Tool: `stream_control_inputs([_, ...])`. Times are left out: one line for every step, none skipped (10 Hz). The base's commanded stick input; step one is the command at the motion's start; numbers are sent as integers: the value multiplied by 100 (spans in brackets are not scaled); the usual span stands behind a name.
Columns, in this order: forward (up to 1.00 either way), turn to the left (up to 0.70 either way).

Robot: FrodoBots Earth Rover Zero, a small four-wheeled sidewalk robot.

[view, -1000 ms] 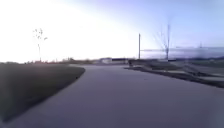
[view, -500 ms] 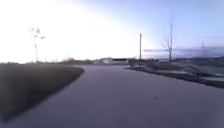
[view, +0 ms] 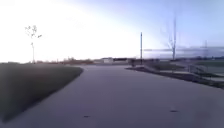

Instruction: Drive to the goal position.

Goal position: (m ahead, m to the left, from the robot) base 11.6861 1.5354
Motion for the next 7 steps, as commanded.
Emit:
stream_control_inputs([100, 1])
stream_control_inputs([100, 1])
stream_control_inputs([100, 1])
stream_control_inputs([100, 1])
stream_control_inputs([100, 1])
stream_control_inputs([100, 1])
stream_control_inputs([100, 1])
